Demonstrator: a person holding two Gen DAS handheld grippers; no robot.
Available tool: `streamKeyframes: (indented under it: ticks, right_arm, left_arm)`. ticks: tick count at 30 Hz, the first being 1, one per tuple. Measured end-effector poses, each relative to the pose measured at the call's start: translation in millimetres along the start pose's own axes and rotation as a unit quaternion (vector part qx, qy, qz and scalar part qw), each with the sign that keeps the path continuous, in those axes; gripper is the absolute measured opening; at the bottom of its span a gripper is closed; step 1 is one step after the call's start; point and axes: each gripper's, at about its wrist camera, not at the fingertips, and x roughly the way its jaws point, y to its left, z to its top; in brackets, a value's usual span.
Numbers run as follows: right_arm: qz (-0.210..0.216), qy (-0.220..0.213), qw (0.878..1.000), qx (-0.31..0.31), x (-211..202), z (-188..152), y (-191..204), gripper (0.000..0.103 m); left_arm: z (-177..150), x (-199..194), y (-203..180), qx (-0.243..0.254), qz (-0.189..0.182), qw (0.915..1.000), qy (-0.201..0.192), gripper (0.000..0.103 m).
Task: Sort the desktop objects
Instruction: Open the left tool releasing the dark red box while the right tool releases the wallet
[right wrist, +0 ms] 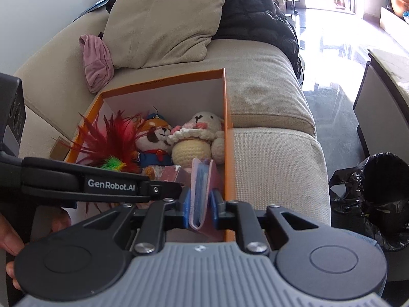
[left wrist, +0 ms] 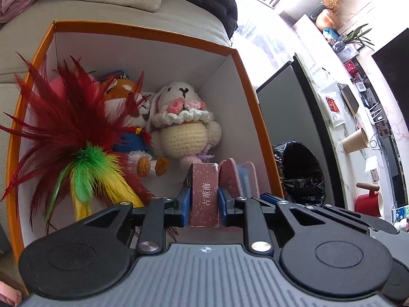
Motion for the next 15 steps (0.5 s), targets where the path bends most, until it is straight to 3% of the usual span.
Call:
streamKeyframes:
  ticks: [11, 15]
  right_arm:
    - [0.005, -0.021, 1.000, 0.008, -15.3, -1.4, -8.8, 0.013]
    - [0.007, -0.021, 1.000, 0.006, -14.8, -2.6, -9.3, 0.013]
  left_arm:
    - [-2.0, -2.8, -0.6, -0.039, -0.053, 0.9978, -0.006, 0.027]
    - [-2.3, 1.0, -2.8, -0.037, -0.042, 0.9985, 0.001, 0.027]
